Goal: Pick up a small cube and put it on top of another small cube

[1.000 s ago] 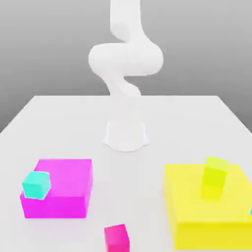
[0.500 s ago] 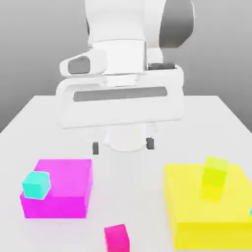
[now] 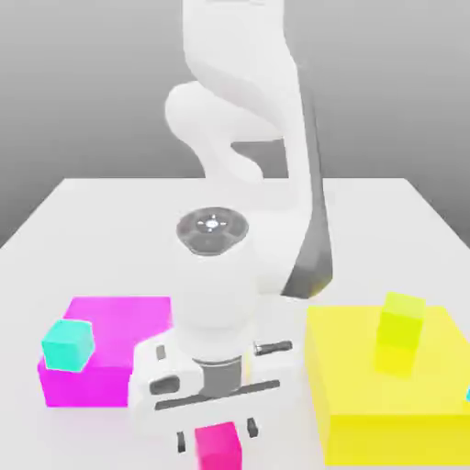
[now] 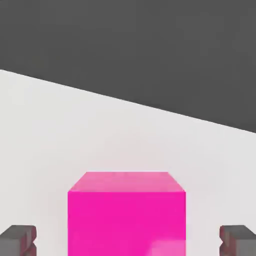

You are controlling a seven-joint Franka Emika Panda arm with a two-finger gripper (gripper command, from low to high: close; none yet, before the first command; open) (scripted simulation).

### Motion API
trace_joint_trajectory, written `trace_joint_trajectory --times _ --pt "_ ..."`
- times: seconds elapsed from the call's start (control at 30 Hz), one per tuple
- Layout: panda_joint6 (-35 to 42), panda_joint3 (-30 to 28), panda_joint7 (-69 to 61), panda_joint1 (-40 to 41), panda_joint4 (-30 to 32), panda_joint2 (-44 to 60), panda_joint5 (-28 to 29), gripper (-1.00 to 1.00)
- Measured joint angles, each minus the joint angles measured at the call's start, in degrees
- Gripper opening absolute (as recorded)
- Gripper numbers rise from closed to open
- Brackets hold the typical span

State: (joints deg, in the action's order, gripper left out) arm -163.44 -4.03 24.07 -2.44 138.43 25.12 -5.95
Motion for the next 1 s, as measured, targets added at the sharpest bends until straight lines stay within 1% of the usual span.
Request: trace_joint_trajectory --times 0.2,0.37,0.5,0.6,0.67,0.83,0.9,1.0 --pt "0.2 0.0 0.1 0.0 0.0 -0.2 0.1 -1.00" --pt "7.4 -1.2 1.6 -1.1 1.9 -9.3 2.1 -1.00" --pt "13.3 3.5 2.0 -5.1 4.1 -17.4 0.4 -1.00" --pt "17.7 6.9 2.9 -10.5 5.9 -23.6 -0.4 -1.00" --pt "20.6 8.2 3.8 -14.4 7.0 -27.7 -0.4 -1.00" --pt "27.6 13.4 7.2 -19.5 10.0 -37.9 1.0 -1.00" --pt "26.7 15.0 8.3 -20.4 11.2 -38.2 1.7 -1.00" --pt "20.5 15.8 9.3 -20.4 13.1 -33.8 2.8 -1.00"
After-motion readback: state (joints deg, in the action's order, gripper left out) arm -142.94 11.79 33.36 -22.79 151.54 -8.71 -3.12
